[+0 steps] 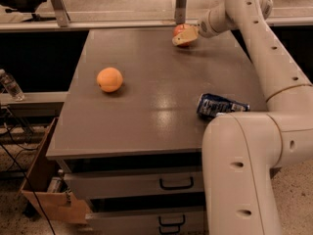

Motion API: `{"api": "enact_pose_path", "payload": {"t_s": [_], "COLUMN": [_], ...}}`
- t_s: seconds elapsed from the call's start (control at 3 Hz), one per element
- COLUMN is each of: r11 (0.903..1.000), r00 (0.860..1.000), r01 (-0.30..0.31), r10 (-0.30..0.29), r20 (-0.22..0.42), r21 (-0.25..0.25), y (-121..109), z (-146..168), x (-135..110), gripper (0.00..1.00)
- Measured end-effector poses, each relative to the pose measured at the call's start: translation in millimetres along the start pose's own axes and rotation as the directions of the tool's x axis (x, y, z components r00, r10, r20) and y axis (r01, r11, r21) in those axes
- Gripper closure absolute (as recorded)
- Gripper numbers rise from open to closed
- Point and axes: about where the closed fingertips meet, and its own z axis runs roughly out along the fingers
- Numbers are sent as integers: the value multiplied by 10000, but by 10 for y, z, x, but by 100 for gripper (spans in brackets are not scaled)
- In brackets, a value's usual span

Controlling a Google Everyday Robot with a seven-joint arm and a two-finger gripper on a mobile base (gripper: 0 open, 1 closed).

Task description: Move apple near pepsi can

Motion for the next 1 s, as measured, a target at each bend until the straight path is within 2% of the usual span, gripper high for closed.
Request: {"api": "enact_pose_path", "payload": {"t_s": [0.33, 0.67, 1.0], "r11": [9977, 9912, 9902], "r00": [9986, 9964, 9969], "r01": [-242, -405, -160], "r10": [211, 306, 50], "r20": [-484, -795, -791], "r21": [-640, -1257, -1390], "y": [206, 370, 369], "z": [70, -15, -280], "x": [56, 78, 25], "gripper": [40, 70, 93]}}
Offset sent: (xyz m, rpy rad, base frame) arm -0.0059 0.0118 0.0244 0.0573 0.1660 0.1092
